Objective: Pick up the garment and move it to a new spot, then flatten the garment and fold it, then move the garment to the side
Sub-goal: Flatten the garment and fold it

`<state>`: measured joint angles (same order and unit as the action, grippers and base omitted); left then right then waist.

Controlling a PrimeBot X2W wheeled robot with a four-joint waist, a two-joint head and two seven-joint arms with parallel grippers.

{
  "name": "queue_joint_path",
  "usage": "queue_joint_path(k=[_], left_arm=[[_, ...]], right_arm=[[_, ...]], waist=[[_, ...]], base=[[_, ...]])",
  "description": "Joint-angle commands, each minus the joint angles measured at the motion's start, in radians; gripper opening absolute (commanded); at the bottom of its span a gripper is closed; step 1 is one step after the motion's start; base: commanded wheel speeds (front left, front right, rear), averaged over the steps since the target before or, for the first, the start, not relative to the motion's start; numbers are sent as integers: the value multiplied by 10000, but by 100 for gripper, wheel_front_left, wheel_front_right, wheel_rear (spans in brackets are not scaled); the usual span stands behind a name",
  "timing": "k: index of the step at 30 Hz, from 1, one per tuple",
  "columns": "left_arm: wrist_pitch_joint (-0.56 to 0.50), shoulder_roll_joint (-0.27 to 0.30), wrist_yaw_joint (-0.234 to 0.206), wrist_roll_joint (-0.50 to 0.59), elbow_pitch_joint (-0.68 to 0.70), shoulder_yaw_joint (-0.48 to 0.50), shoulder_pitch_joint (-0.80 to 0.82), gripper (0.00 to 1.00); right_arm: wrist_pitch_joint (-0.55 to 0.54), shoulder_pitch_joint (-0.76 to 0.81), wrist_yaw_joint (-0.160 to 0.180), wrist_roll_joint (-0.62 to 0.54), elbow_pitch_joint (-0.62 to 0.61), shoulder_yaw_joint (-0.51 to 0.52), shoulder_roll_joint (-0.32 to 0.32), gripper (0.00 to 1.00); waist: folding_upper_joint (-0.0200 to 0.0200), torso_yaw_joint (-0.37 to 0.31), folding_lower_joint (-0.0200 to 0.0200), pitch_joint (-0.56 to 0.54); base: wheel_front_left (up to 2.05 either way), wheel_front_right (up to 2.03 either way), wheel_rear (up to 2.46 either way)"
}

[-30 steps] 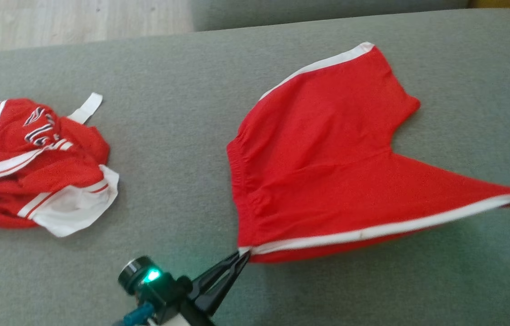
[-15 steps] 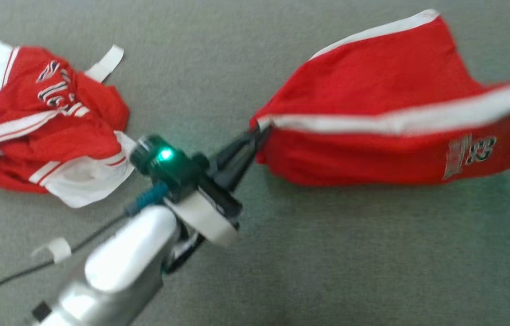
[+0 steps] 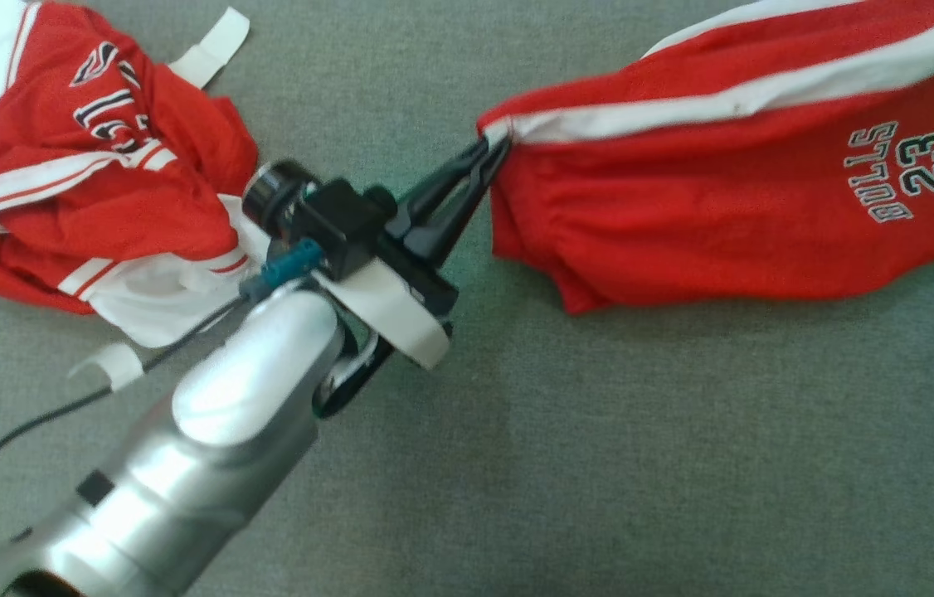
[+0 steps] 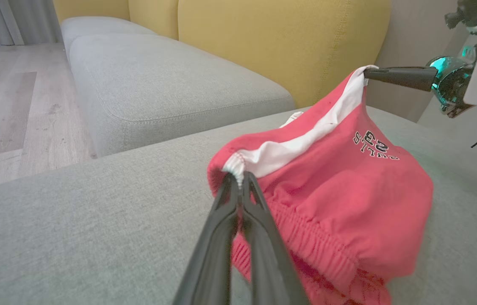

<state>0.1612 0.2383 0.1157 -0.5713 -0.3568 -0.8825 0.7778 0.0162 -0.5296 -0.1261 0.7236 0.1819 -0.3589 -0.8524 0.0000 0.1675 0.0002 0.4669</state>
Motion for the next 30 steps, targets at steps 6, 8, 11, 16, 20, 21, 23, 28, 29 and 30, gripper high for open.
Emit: queue_joint_path(k=[6,8,11,16,20,21,23,28,29,30], left_arm=[[411,33,73,-145,-414,395,842,9],[508,-34,75,-162,-604,427,904,75],[646,-133,66,-171,-874,465,907,100],[919,-411,-379,-168,-1228,764,432,100],[996,-470,-1189,203,-727,1413,-357,100],[998,-494,-1443,420,-354,1713,-626,100],[1001,-616,-1917,918,501,2336,-1297,100],[1003,-1153,-2751,2199,2364,3540,-3164,100],[1004,-1252,-2860,2436,2652,3689,-3494,100],[1004,-1346,-2931,2660,2927,3796,-3794,100]], right_arm=[[289,-1263,-46,277,738,-907,-380,0],[419,-1630,-46,342,1062,-1192,-258,17],[799,-2034,-46,404,1499,-1567,-18,100],[1792,-1900,-46,739,1975,-2257,237,100],[2136,-1302,-46,886,2003,-2525,438,100],[2186,-1117,-46,917,2067,-2500,515,100],[2255,-750,-46,927,2306,-2346,640,100],[2256,-197,-46,888,3426,-1706,966,100],[2221,-194,-46,864,3762,-1523,1045,100],[2147,-206,-46,843,4110,-1353,1132,100]], waist=[[0,14,-2,437],[0,7,-2,507],[0,-1,-2,539],[0,10,-2,89],[0,-64,-2,-419],[0,-53,-2,-537],[0,49,-2,-743],[0,501,-2,-1074],[0,616,-2,-1112],[0,738,-2,-1146]], base=[[0,0,0],[0,0,0],[0,0,0],[0,0,0],[0,0,0],[0,0,0],[0,0,0],[0,0,0],[0,0,0],[0,0,0]])
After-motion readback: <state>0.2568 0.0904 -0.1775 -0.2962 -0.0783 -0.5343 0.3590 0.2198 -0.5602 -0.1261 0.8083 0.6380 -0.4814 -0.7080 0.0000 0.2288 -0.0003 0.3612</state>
